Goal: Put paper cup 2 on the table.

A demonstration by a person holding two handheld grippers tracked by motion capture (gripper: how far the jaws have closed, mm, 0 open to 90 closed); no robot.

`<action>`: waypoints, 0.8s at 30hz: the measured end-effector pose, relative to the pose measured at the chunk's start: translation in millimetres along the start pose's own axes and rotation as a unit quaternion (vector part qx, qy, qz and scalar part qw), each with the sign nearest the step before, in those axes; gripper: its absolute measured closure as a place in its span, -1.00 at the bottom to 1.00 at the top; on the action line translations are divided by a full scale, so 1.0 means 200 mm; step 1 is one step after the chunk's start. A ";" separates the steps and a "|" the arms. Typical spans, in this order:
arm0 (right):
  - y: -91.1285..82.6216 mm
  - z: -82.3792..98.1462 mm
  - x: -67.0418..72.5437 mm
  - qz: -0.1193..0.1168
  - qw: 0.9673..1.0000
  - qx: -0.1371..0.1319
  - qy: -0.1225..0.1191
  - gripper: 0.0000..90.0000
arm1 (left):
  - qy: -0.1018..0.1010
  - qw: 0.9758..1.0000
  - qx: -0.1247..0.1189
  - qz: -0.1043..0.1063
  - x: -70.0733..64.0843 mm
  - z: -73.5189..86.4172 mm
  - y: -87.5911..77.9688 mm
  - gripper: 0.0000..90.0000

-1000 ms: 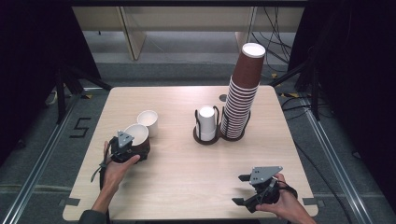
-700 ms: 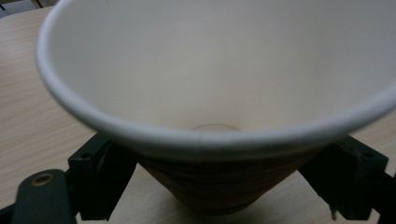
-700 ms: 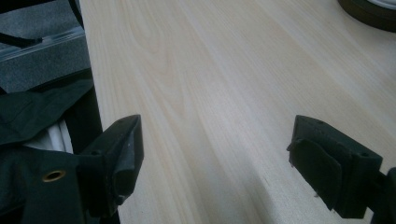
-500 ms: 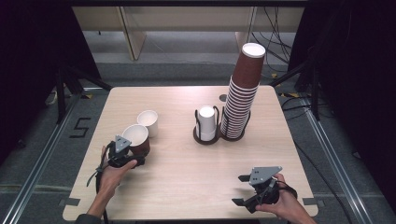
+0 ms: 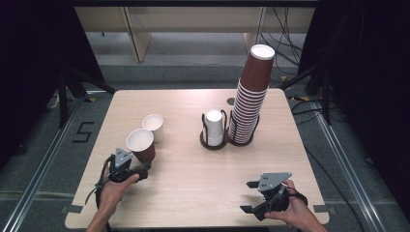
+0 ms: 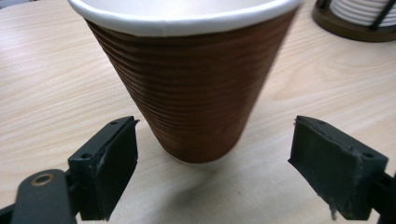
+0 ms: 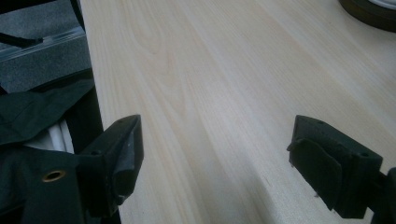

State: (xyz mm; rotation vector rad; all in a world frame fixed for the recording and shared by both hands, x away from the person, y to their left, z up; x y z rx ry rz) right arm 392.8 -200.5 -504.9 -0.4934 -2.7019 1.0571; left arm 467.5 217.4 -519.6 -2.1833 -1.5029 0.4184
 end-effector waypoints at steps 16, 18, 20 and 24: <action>0.00 0.00 0.00 -0.001 1.000 -0.001 0.002 -0.59 | 0.034 0.999 -0.020 0.032 -0.20 0.03 -0.13 -0.68; 0.00 0.00 0.00 -0.001 1.000 -0.001 0.003 -0.59 | 0.036 0.999 -0.022 0.034 -0.23 0.03 -0.14 -0.68; 0.00 0.00 0.00 -0.001 1.000 -0.003 0.002 -0.59 | 0.035 0.998 -0.023 0.042 -0.25 0.03 -0.15 -0.68; 0.00 0.00 0.00 -0.002 1.000 -0.004 0.002 -0.59 | 0.037 0.997 -0.030 0.053 -0.31 0.04 -0.18 -0.68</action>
Point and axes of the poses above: each handheld gripper's, and its own axes: y roughly forward along the jaws, z roughly out of its underside, x roughly to its left, the point moved 5 cm from there along y, roughly forward along the jaws
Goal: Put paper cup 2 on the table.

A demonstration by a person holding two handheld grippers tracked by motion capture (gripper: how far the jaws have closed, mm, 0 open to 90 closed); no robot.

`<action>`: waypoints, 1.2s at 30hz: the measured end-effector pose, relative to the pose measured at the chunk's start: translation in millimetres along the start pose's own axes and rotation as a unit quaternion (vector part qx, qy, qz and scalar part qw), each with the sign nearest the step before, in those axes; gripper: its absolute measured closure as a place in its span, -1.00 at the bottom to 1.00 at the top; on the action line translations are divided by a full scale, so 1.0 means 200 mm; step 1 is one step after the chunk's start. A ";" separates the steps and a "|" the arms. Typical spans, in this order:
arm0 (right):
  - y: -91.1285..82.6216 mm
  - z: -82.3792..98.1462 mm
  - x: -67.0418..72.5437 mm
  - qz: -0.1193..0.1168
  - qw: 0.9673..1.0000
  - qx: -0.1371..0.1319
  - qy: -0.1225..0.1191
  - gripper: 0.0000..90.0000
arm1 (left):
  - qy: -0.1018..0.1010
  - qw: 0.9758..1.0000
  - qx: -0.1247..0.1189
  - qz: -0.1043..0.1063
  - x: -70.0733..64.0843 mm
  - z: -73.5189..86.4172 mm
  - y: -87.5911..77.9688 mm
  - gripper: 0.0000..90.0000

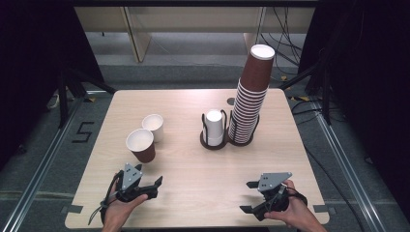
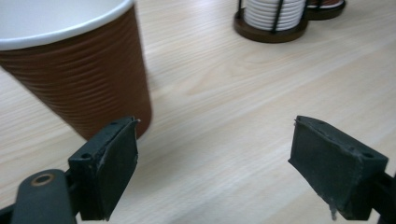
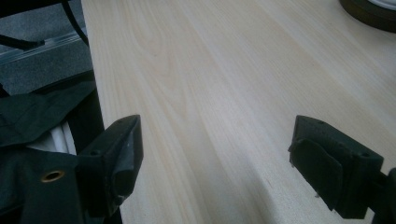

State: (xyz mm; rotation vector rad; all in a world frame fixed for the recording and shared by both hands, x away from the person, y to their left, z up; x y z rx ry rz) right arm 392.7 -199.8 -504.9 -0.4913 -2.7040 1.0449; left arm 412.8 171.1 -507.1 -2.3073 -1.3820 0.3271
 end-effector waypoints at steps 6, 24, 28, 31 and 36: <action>0.00 0.00 0.01 -0.003 1.000 -0.004 0.006 -0.60 | 0.007 1.000 -0.001 0.026 -0.10 0.01 -0.03 -0.68; -0.02 0.04 0.05 0.002 1.000 -0.015 0.008 -0.64 | 0.040 0.996 0.004 0.081 -0.33 0.10 -0.07 -0.68; -0.02 0.05 0.05 0.004 1.000 -0.015 0.010 -0.64 | 0.039 0.996 0.006 0.086 -0.36 0.13 -0.06 -0.68; -0.02 0.07 0.06 0.003 1.000 -0.012 0.012 -0.65 | 0.043 0.995 0.010 0.091 -0.38 0.14 -0.06 -0.68; -0.02 0.08 0.07 0.007 1.000 -0.015 0.008 -0.65 | 0.054 0.993 0.011 0.105 -0.43 0.16 -0.08 -0.68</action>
Point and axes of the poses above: each handheld gripper's, and its own axes: y roughly forward along the jaws, z roughly out of its underside, x roughly to its left, the point moved 5 cm from there along y, roughly forward along the jaws
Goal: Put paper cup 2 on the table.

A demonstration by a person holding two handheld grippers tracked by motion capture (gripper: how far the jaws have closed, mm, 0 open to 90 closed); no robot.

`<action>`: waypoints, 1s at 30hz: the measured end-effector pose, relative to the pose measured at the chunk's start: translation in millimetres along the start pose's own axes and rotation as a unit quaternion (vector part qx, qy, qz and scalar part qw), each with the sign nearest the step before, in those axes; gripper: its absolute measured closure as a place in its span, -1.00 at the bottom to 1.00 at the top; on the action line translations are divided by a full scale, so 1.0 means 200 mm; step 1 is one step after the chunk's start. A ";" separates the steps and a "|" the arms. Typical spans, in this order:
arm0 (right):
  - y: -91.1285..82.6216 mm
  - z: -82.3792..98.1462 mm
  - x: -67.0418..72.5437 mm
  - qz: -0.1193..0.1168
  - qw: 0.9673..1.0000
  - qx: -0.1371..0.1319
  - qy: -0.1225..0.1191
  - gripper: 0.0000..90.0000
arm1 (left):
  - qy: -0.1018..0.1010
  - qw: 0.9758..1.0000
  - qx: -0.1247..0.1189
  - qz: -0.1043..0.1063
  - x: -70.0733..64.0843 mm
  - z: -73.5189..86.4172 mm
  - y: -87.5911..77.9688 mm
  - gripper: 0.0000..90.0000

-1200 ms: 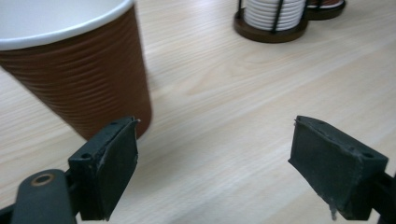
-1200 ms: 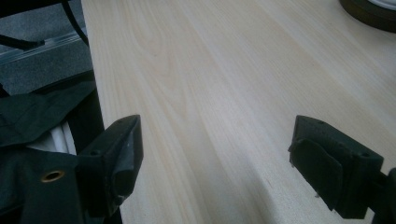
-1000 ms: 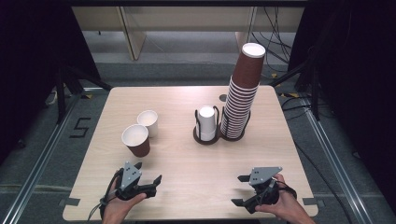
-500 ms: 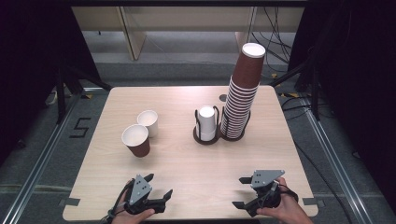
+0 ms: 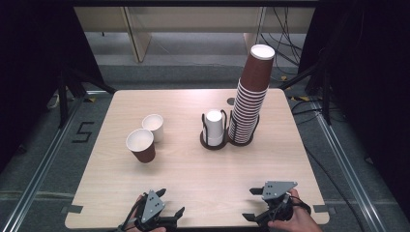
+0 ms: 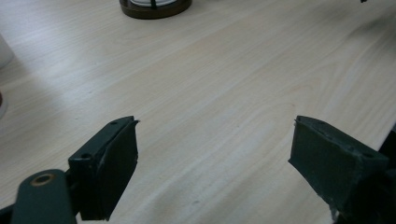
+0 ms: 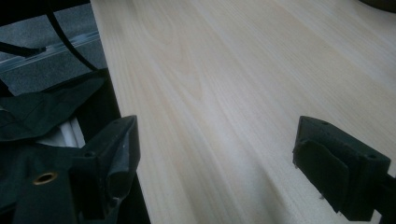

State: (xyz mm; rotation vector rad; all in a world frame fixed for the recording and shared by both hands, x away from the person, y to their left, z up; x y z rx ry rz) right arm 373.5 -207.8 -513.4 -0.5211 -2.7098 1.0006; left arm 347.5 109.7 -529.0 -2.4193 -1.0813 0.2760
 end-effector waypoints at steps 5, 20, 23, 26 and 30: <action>0.00 0.02 0.02 -0.003 1.000 0.003 0.007 -0.65 | 0.003 1.000 0.001 0.006 -0.05 0.00 -0.01 -0.68; 0.00 0.08 0.07 0.012 1.000 0.022 0.015 -0.65 | 0.025 0.999 0.008 0.031 -0.09 -0.01 0.00 -0.68; 0.00 0.09 0.07 0.010 1.000 0.025 0.015 -0.65 | 0.022 0.999 0.005 0.031 -0.09 -0.01 0.01 -0.68; 0.01 0.08 0.08 0.010 1.000 0.023 0.012 -0.65 | 0.024 0.999 0.004 0.034 -0.10 -0.01 0.01 -0.68; 0.01 0.08 0.08 0.009 1.000 0.023 0.011 -0.65 | 0.020 0.999 0.003 0.033 -0.09 -0.01 0.01 -0.68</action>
Point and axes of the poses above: each handheld gripper's, and its own axes: y roughly forward along the jaws, z roughly out of its underside, x roughly to its left, the point moved 5 cm from there along y, roughly forward along the jaws
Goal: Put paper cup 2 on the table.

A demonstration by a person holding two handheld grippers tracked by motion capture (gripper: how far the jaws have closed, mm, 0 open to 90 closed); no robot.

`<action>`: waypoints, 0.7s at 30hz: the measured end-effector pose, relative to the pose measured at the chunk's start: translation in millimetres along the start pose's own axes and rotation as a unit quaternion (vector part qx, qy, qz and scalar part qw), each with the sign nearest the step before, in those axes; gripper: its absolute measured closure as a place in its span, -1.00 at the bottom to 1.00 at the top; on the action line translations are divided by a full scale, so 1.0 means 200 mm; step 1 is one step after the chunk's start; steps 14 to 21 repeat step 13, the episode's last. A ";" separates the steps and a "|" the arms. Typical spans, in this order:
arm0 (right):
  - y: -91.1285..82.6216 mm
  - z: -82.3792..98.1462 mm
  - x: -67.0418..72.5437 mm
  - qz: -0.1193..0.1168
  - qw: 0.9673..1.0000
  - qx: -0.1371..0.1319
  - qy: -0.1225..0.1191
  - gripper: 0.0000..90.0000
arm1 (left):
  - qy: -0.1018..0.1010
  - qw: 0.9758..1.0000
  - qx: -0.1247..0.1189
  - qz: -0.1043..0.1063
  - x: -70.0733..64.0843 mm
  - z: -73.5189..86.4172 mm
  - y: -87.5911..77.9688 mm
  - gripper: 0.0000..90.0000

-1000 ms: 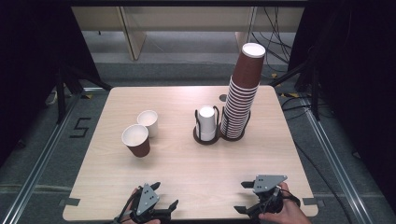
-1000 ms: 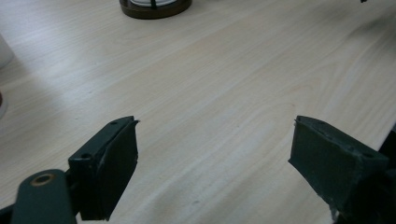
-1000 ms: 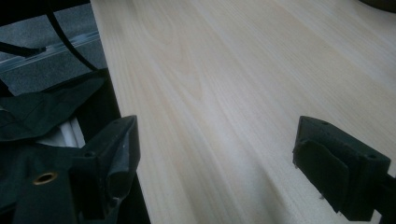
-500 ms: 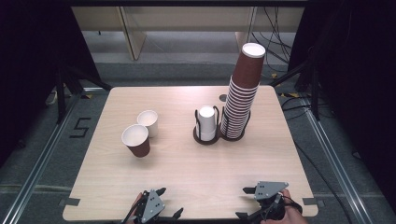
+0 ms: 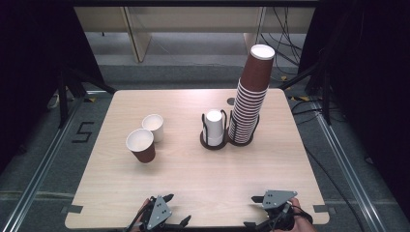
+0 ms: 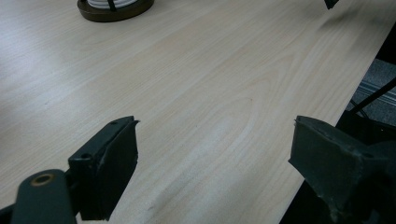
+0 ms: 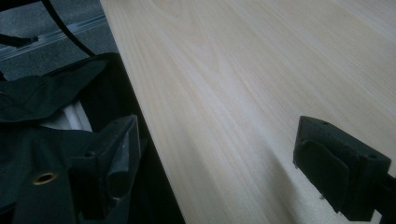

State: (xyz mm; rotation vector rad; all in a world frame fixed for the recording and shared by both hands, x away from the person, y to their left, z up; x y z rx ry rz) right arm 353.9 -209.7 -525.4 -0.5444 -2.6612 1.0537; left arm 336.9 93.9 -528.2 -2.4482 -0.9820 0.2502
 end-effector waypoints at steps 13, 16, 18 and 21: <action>0.00 0.00 0.00 0.000 1.000 -0.002 0.008 -0.65 | -0.003 1.000 0.004 -0.003 0.02 0.00 0.00 -0.68; 0.00 0.00 0.00 0.000 1.000 -0.002 0.008 -0.65 | -0.003 1.000 0.004 -0.003 0.02 0.00 0.00 -0.68; 0.00 0.00 0.00 0.000 1.000 -0.002 0.008 -0.65 | -0.003 1.000 0.004 -0.003 0.02 0.00 0.00 -0.68; 0.00 0.00 0.00 0.000 1.000 -0.002 0.008 -0.65 | -0.003 1.000 0.004 -0.003 0.02 0.00 0.00 -0.68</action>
Point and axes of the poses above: each handheld gripper's, and its own axes: y roughly forward along the jaws, z roughly out of its underside, x roughly to its left, the point moved 5 cm from there along y, roughly forward along the jaws
